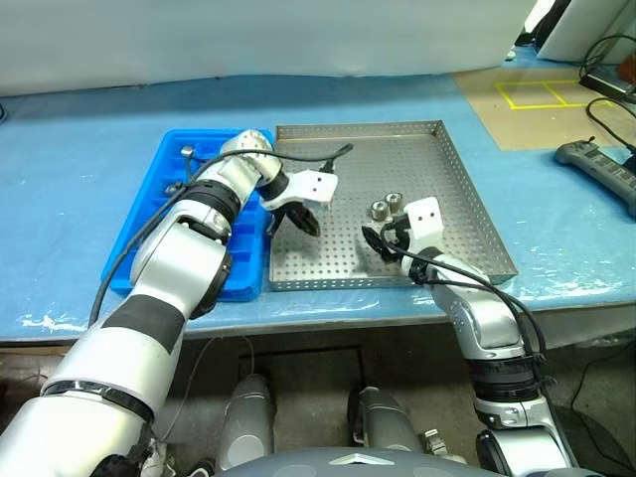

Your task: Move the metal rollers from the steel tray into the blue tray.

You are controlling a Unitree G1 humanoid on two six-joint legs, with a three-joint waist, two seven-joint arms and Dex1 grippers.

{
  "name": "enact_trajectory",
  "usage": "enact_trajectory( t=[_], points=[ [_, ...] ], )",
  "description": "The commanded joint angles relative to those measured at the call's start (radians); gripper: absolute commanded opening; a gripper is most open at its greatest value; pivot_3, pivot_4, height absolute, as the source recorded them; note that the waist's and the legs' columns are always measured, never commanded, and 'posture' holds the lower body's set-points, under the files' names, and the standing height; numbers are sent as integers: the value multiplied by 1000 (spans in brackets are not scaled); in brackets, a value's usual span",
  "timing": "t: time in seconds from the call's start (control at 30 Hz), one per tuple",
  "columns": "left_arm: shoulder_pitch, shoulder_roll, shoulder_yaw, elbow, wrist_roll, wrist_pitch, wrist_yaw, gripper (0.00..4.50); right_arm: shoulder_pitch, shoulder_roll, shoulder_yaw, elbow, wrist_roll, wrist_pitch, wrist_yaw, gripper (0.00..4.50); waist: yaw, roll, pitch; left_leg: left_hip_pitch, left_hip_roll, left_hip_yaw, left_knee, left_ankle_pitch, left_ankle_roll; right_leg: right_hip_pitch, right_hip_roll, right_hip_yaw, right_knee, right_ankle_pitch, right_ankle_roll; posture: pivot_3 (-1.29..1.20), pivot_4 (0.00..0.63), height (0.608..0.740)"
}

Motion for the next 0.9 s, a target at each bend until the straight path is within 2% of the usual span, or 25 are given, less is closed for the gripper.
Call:
enact_trajectory(
  t=[0.03, 0.23, 0.37, 0.47, 0.57, 0.67, 0.7, 0.8, 0.83, 0.9],
  points=[
    [-52, 37, 80, -49, -100, 38, -45, 31, -26, -15, -28, -9, 6, -40, 12, 3725, 0, 0, 0, 0, 0, 3, 0, 0, 0, 0, 0, 0, 0, 0, 0, -215, 150, 740],
    [-65, 98, 289, -89, -312, 229, 23, 31, -63, -25, -63, -51, 83, -54, 92, 3725, -1, 0, 0, 0, 1, 7, -1, 0, 0, -2, 0, 1, 0, 0, 0, -227, 150, 740],
    [-26, 187, 424, -131, -445, 475, 95, 31, -84, -52, -17, -136, 141, -27, 197, 3725, -4, 0, 0, 0, 2, 9, -1, 0, 0, -3, 0, 2, 1, 0, 0, -236, 150, 740],
    [63, 251, 467, -206, -502, 648, 122, 31, -105, -68, 19, -189, 178, -10, 256, 3725, -7, 0, 0, 1, 2, 11, -3, 0, 0, -4, 1, 4, 1, 0, -1, -219, 150, 740],
    [173, 284, 487, -315, -541, 748, 174, 31, -131, -78, 35, -193, 200, -3, 295, 3725, -2, 0, 0, 2, 2, 12, -5, 0, 0, -4, 1, 4, 1, -1, -1, -185, 150, 740],
    [345, 291, 481, -512, -572, 824, 234, 31, -193, -73, 57, -129, 186, -40, 322, 3725, 2, 0, 1, 0, 2, 12, -4, 0, 0, -5, 1, 4, 1, -1, -1, -150, 150, 740],
    [401, 282, 470, -590, -578, 855, 263, 202, -224, -69, 68, -67, 157, -74, 321, 3725, 6, -1, 1, 0, 2, 12, -3, 0, 0, -5, 0, 3, 1, -1, -1, -126, 150, 740],
    [500, 247, 483, -781, -639, 953, 345, 887, -312, -42, 63, 131, 109, -197, 318, 4279, 21, -4, 2, -2, 3, 11, 0, 0, -1, -5, 0, 1, 3, -1, -2, -90, 150, 740],
    [522, 234, 495, -831, -662, 978, 377, 1259, -339, -34, 67, 203, 92, -241, 324, 4500, 28, -4, 2, -2, 4, 11, 0, 0, -3, -5, 0, 1, 3, 0, -2, -81, 150, 740],
    [559, 211, 505, -906, -694, 1008, 435, 1906, -386, -19, 80, 321, 66, -302, 339, 4500, 36, -4, 2, -3, 4, 11, 0, 2, -5, -5, 0, 0, 4, 0, -3, -53, 150, 740]
  ],
)
